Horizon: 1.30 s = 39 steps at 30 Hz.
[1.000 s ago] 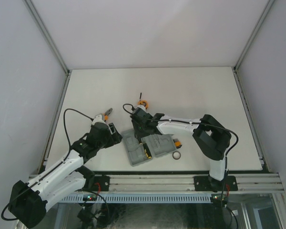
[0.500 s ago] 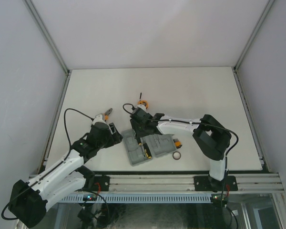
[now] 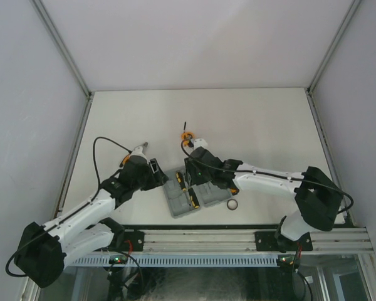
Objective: Sort the tools into containers
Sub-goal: Place the screwdriver in the storage box, then adjust the screwdriver in the storage box.
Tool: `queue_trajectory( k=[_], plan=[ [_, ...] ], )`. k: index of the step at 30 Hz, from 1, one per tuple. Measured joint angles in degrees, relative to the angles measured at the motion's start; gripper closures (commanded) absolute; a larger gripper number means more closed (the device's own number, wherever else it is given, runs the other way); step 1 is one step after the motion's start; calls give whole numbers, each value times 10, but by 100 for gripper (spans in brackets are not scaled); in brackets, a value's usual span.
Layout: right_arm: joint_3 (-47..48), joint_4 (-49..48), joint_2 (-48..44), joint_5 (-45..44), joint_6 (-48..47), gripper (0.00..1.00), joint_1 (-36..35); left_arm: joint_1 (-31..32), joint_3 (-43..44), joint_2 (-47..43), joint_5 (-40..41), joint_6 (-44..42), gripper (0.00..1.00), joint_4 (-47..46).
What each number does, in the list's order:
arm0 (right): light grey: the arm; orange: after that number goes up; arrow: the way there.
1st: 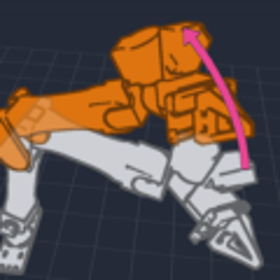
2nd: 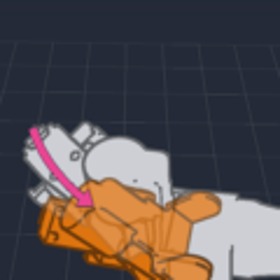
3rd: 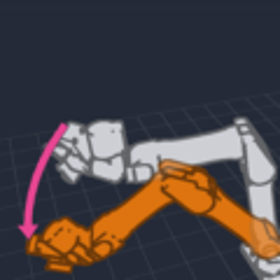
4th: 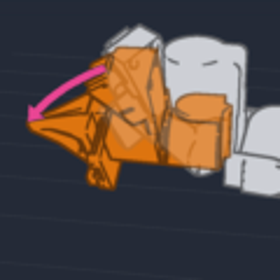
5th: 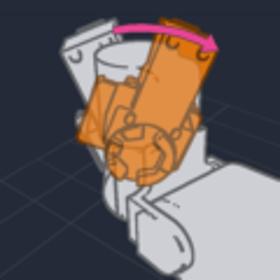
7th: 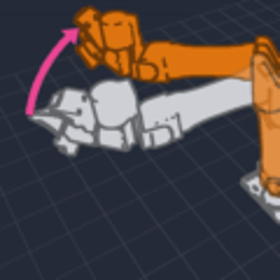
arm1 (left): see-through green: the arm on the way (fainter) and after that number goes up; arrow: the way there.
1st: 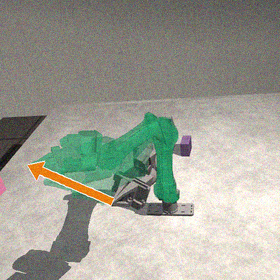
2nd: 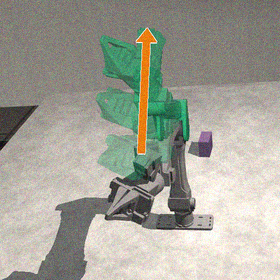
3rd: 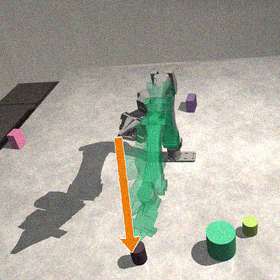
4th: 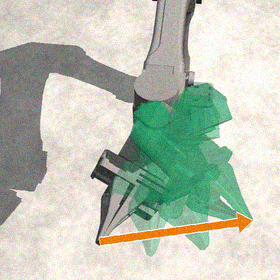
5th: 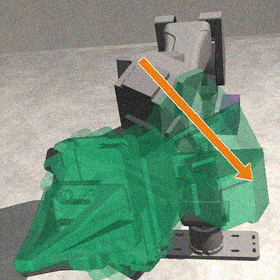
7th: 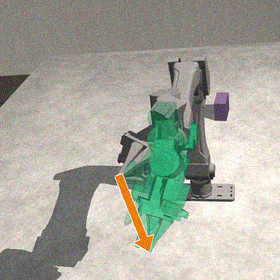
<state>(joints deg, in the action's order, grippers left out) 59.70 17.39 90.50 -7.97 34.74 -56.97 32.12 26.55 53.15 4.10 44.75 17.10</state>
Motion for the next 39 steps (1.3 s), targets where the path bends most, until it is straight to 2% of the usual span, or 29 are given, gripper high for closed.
queue_trajectory(
  k=[6,12,24,39],
  plan=[
    [-120,-78,-75,-17,11,62,-12,19,28,45,-11,-3,36,-29],
    [-165,-101,-83,-23,30,66,-14,57,61,109,-16,-2,36,-52],
    [-174,-114,-87,-21,52,72,-17,96,110,213,-13,28,40,-59],
    [-189,-117,-94,-21,60,74,-17,103,137,278,8,43,48,-35]
  ],
)
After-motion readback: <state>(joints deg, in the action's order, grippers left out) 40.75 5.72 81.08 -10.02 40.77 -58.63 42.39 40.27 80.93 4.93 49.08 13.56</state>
